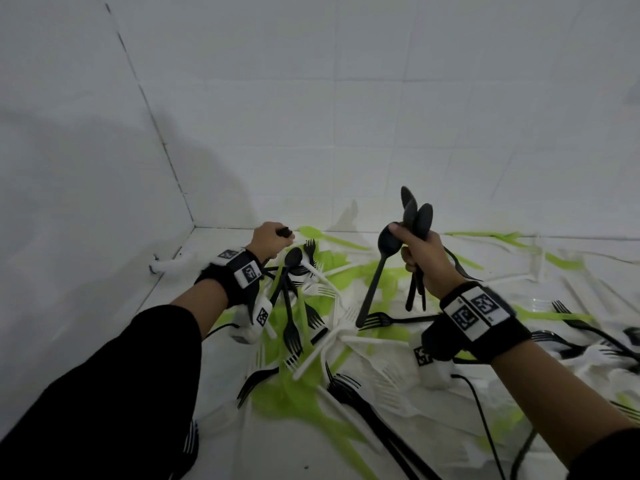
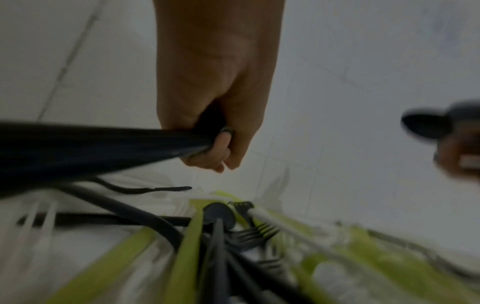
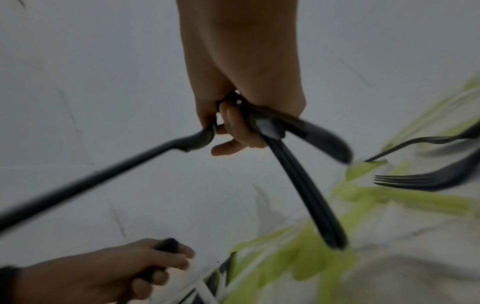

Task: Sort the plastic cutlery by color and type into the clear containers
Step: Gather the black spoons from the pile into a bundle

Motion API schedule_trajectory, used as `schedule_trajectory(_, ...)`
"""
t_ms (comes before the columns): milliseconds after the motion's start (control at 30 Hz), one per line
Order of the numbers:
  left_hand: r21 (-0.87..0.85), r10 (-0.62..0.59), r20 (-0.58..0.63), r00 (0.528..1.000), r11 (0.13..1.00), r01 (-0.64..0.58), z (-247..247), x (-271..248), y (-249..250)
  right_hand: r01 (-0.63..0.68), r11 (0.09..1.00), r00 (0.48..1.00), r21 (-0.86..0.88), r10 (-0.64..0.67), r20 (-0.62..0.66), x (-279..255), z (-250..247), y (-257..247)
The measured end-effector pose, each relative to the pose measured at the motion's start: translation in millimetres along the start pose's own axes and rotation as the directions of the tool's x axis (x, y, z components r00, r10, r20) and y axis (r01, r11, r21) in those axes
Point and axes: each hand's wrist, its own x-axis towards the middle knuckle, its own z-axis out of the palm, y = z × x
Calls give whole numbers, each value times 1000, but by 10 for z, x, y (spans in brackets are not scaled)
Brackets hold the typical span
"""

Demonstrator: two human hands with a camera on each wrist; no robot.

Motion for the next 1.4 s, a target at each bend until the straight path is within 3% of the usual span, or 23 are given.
schedule_trajectory(67, 253, 44, 96, 994, 965, -67, 115, 93, -7, 60, 998, 998, 24, -59, -31, -18, 47, -70)
schedule_trajectory(133, 372, 39, 131, 991, 924, -85, 157, 89, -8, 98, 995, 995, 19, -98, -28, -68, 114, -128)
schedule_trajectory(400, 490, 59, 147, 987, 863, -124, 163, 112, -47, 115, 986, 993, -121, -114, 14, -172, 226, -79)
schedule_trajectory(500, 354, 106, 101, 989, 926, -135, 72, 54, -104, 81, 984, 996, -162, -73, 56, -208, 273, 7)
schedule_trajectory(600, 113, 122, 61, 991, 985, -128, -62, -94, -85, 40, 979, 997, -198, -27, 67, -222, 346, 86)
schedule_trajectory(700, -69, 150, -14, 989, 986, -151, -247, -283, 21, -17, 983, 993, -185, 38, 111, -233, 433, 146)
schedule_trajectory(867, -310, 149, -89, 985, 936, -169, -565, -554, 189, -23, 965, 984, -262, 68, 162, -320, 537, 208)
schedule_trajectory(1067, -615, 220, 20, 975, 772, -162, -771, -766, 301, 16, 973, 986, -232, 24, 168, -378, 535, 172)
schedule_trajectory(1233, -666, 177, 95, 980, 742, -70, -569, -836, 356, 56, 984, 982, -166, -24, 186, -376, 627, -6)
schedule_trajectory(1400, -596, 187, 172, 967, 801, -49, -213, -931, 450, 159, 977, 977, -140, -135, 166, -351, 789, -235)
